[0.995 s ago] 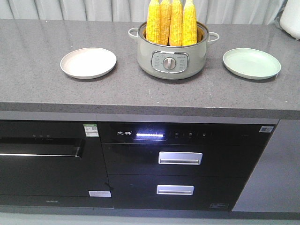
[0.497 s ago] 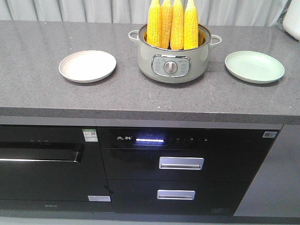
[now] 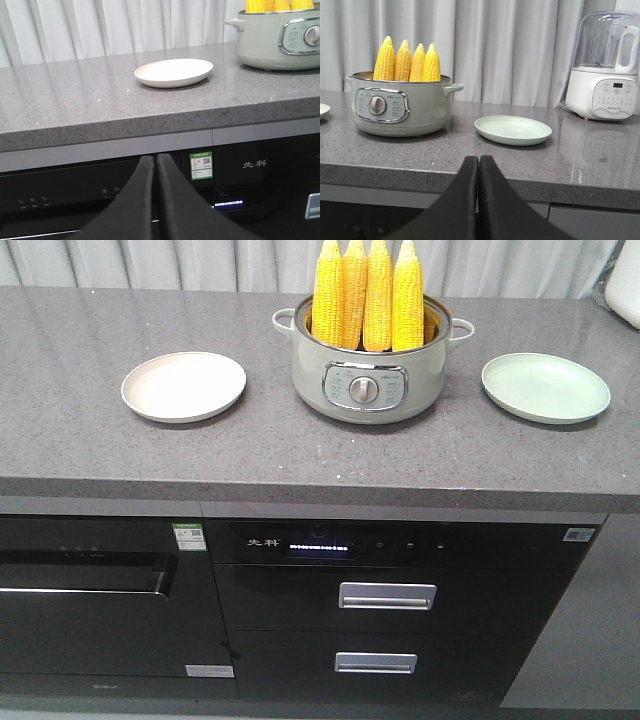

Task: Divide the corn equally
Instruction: 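Creep the base forward and stop at the counter edge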

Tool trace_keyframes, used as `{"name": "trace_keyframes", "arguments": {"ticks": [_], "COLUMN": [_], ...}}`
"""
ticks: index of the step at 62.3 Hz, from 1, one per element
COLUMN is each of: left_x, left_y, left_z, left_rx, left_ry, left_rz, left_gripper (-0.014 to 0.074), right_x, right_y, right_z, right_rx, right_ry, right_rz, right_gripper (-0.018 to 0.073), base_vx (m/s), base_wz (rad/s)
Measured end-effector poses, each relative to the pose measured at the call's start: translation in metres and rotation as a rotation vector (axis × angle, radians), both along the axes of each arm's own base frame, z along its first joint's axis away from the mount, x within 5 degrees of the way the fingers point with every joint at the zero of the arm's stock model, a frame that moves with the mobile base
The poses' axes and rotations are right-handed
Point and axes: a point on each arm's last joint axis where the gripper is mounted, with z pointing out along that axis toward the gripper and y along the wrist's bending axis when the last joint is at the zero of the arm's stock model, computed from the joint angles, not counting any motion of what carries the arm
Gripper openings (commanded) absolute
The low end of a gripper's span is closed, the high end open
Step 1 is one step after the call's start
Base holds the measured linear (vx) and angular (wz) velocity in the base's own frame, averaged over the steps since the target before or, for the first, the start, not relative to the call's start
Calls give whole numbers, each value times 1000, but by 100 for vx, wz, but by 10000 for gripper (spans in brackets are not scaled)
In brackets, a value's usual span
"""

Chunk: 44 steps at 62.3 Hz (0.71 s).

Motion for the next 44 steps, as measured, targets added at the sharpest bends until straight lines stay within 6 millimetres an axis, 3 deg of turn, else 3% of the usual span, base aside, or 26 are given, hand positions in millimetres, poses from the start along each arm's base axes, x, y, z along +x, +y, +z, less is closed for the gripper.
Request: {"name": "trace_keyframes", "arguments": {"ticks": [44], "left_x": [0], "left_y": [0], "left_z": [0], "left_rx": [0], "left_ry": [0], "left_rz": [0], "left_gripper": [-6], "right_x": [0], "right_y": [0], "right_z": [0], "right_rx": [0], "right_ry": [0], "right_rz": [0], "right_gripper": [-4], "base_vx": [4], "base_wz": [-1]}}
